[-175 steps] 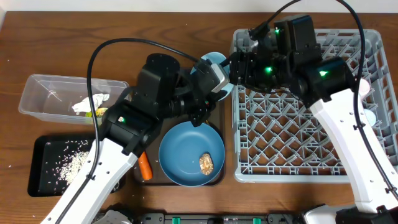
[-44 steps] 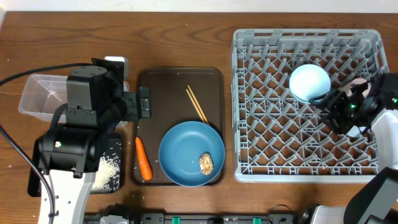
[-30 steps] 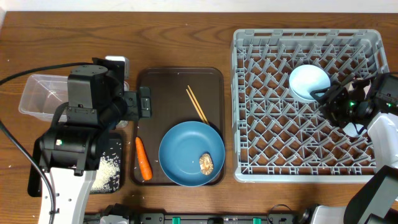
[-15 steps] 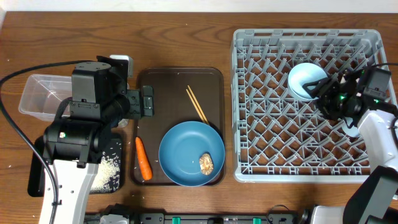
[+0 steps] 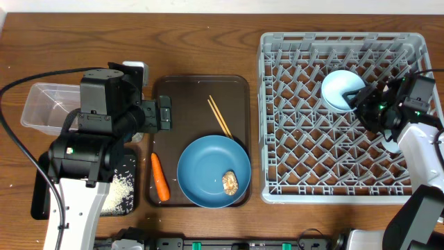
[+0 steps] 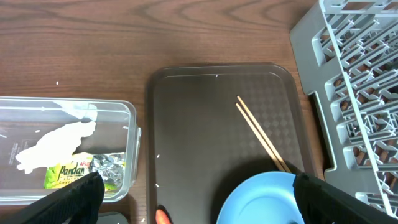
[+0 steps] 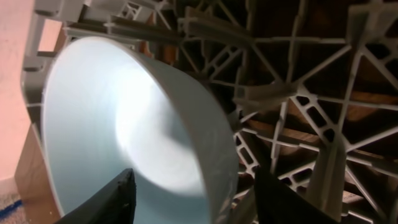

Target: Sort waste into correct bins and load items into the dishwasher rack

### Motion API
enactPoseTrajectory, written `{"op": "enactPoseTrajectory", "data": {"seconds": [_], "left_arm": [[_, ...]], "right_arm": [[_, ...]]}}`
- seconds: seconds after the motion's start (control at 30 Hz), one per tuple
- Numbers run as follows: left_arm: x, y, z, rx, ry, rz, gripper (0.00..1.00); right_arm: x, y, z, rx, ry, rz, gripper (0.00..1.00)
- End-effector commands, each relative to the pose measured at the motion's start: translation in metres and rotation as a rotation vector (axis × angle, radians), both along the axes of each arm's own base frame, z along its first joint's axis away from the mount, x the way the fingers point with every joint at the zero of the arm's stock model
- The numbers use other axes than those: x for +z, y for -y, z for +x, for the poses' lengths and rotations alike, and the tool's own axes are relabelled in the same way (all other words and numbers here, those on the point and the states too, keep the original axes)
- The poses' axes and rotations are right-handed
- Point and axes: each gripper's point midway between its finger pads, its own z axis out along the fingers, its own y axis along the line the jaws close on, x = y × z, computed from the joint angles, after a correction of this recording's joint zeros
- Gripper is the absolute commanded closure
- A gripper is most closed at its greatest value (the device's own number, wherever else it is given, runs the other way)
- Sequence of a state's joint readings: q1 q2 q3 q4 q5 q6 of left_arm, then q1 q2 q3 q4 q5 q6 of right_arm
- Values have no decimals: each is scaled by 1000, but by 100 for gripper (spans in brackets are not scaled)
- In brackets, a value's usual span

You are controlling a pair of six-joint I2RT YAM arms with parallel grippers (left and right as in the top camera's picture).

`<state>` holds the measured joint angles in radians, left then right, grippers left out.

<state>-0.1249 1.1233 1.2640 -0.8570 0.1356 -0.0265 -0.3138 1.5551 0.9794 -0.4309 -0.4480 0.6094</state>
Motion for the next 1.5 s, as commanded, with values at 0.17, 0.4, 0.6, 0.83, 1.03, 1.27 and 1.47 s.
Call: {"op": "enactPoseTrajectory", "data": {"seconds": [0.17, 0.4, 0.6, 0.83, 1.03, 1.27, 1.47], "left_arm": [[8, 0, 2, 2, 15, -13, 2], [8, 0, 2, 2, 15, -13, 2], [8, 0, 2, 2, 15, -13, 2], [8, 0, 2, 2, 15, -12, 2], [8, 0, 2, 2, 16, -13, 2], [8, 0, 2, 2, 20, -13, 2], [8, 0, 2, 2, 20, -13, 2]], "right_arm": [[-16, 0, -8, -12, -30, -18, 53], [-10, 2, 2, -10, 21, -30, 69], [-7, -1, 5, 27, 50, -32, 77], [11, -1, 3, 76, 104, -89, 86], [34, 8, -9, 79, 116, -195, 91], [63, 27, -30, 32, 69, -367, 99], [84, 32, -39, -5, 22, -552, 99]]}}
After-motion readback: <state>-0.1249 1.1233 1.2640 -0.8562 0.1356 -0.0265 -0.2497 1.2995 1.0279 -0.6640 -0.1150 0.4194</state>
